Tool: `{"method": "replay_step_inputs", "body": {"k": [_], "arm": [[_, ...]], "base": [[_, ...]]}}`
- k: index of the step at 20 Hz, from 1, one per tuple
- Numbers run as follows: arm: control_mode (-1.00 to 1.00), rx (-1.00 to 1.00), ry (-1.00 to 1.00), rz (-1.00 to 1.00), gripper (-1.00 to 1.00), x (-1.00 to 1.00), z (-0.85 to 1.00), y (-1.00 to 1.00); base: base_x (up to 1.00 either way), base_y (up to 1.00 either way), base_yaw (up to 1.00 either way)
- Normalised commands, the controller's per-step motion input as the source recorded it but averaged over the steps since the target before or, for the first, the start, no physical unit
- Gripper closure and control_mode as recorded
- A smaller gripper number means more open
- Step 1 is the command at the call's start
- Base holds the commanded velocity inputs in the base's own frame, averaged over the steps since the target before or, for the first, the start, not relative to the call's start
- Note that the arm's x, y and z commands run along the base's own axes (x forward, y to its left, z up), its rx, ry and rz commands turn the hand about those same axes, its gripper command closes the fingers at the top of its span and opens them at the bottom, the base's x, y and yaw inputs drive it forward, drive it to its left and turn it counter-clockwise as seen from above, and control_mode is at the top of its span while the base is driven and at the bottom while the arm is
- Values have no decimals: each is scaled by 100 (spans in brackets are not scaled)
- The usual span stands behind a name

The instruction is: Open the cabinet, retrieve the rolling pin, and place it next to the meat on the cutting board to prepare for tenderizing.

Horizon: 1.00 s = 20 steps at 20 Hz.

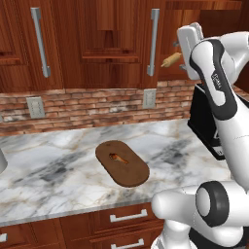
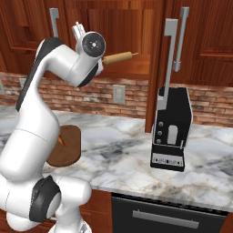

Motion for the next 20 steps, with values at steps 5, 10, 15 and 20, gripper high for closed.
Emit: {"method": "replay_step_inputs", "body": {"k": [5,10,15,20], "arm": [[-100,-4,-1,0,-100,13,-5,21],[-100,-1,-2,0,-100,15,-6,16],[-100,0,-3,0,-100,20,-12,13],[-100,0,-2,2,-100,21,-9,15]], "base": [[0,0,0],[0,0,0],[0,0,0],[0,0,0]]}}
